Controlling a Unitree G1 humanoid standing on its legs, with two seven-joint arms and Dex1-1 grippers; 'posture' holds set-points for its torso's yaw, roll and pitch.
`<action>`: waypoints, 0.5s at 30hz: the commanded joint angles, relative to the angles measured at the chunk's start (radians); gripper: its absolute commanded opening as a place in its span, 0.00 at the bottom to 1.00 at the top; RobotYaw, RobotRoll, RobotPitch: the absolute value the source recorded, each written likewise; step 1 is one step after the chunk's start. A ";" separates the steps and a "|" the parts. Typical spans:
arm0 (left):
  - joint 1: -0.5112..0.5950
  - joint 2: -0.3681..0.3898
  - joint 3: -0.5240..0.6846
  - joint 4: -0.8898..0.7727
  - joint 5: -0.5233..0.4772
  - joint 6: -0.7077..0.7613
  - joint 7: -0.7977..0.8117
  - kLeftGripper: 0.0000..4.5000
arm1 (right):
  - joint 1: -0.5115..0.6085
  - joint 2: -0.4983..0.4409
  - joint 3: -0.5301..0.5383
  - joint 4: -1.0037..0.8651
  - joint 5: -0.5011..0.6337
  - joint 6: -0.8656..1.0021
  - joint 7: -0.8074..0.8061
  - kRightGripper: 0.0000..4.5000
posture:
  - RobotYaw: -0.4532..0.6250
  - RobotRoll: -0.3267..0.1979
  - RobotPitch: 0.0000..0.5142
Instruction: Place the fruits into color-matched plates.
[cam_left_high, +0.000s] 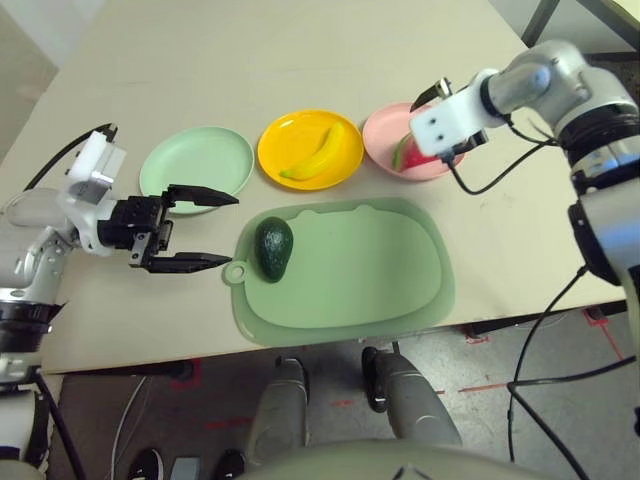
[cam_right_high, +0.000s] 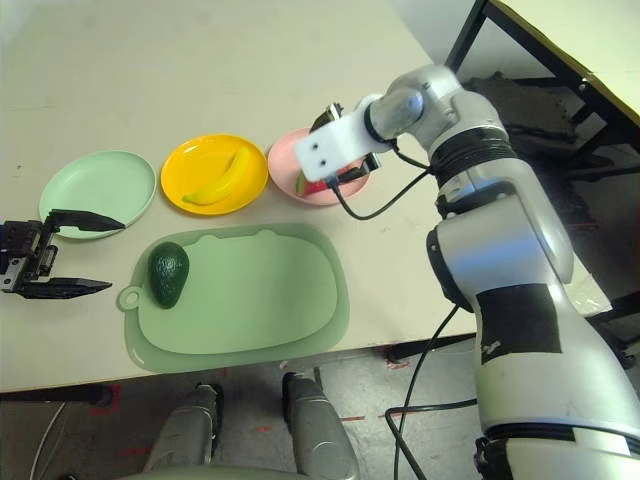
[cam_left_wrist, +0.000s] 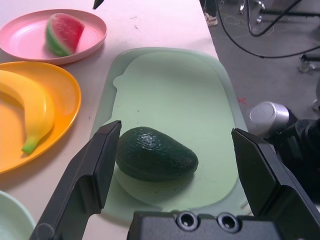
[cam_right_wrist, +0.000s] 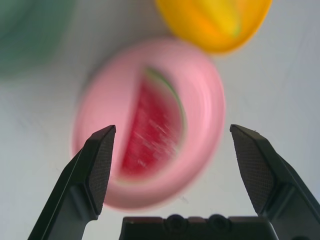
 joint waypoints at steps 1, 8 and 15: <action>-0.014 0.047 -0.056 0.018 0.001 -0.049 -0.007 1.00 | 0.180 -0.027 -0.109 -0.322 0.216 0.340 0.126 1.00 | 0.35 0.62 0.42; -0.132 0.161 -0.253 0.066 0.014 -0.229 -0.007 1.00 | 0.757 0.040 -0.383 -1.146 0.688 1.167 -0.114 1.00 | 0.36 0.62 0.42; -0.373 0.182 -0.520 0.166 0.084 -0.524 -0.007 1.00 | 1.106 0.228 -0.452 -1.353 0.823 1.104 -0.309 1.00 | 0.34 0.62 0.40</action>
